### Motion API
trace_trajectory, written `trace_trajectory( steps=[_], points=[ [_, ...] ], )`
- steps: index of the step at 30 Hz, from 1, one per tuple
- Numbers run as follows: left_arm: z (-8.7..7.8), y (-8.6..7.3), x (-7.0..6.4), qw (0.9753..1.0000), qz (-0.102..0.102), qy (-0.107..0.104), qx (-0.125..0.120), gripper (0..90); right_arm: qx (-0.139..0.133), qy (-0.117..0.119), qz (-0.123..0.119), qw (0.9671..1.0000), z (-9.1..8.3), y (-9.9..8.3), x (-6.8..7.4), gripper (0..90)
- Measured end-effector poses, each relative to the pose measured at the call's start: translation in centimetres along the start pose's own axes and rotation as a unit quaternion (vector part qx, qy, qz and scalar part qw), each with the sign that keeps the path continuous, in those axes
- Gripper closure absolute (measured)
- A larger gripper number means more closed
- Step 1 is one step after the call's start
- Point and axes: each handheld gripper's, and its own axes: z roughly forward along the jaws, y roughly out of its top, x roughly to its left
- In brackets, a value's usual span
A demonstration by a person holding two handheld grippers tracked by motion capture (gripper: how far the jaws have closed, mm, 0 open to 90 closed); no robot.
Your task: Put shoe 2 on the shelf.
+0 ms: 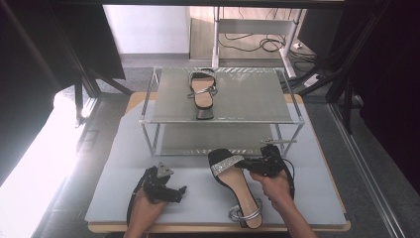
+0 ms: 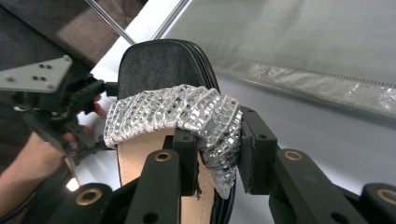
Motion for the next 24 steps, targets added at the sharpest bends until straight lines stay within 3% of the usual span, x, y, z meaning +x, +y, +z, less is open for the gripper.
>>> trace_trajectory(
  steps=[16,24],
  points=[
    [0.0,0.0,0.0,1.0000,0.001,0.001,-0.001,0.0,0.009,0.002,-0.004,0.9999,-3.9,2.7,2.1,71.0],
    [0.0,0.0,0.0,1.0000,0.001,0.000,0.001,0.0,0.001,0.004,0.001,1.0000,-6.4,5.3,3.6,70.9]
  ],
)
